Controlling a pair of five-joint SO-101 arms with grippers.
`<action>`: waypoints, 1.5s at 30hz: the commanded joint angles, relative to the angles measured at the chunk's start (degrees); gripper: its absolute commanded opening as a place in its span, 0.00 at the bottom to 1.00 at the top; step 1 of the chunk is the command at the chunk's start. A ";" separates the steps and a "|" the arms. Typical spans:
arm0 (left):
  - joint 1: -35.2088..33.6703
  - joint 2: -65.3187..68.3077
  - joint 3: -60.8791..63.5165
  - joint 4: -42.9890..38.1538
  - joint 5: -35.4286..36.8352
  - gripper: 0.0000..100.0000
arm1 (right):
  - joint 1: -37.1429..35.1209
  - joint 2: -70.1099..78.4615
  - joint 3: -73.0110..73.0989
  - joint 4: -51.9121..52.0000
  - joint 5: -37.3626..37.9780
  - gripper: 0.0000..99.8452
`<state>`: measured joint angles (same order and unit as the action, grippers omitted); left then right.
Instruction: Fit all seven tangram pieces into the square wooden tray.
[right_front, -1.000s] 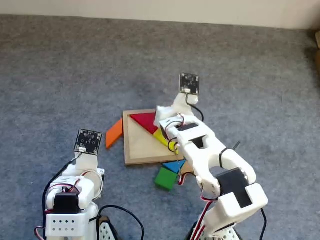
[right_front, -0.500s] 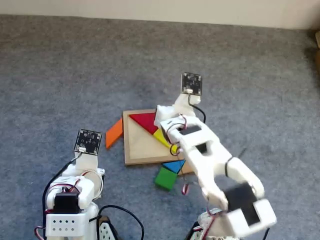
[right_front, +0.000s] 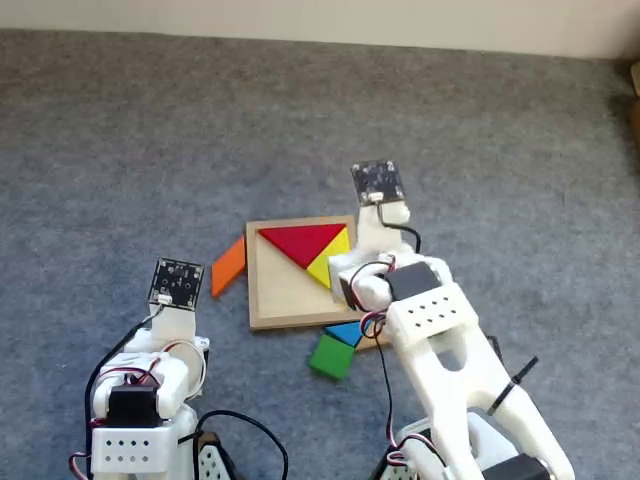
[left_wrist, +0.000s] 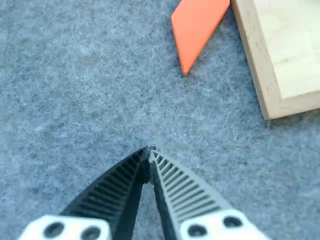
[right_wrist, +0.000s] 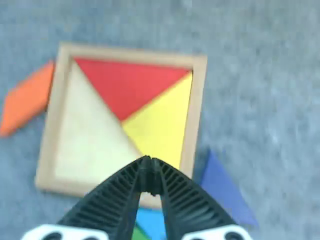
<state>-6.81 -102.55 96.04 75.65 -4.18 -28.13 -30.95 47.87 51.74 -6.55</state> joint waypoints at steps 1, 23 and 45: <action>-0.66 -1.54 1.19 0.35 0.18 0.01 | -0.66 -2.77 -4.53 7.69 0.97 0.02; -0.66 -1.54 1.19 0.35 0.18 0.01 | 4.97 12.18 -8.13 9.01 6.68 0.20; -0.66 -1.54 1.19 0.35 0.18 0.01 | -1.01 8.31 -3.38 11.12 -1.93 0.20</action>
<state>-6.81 -102.55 96.04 75.65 -4.18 -28.92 -20.13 42.24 68.26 -8.04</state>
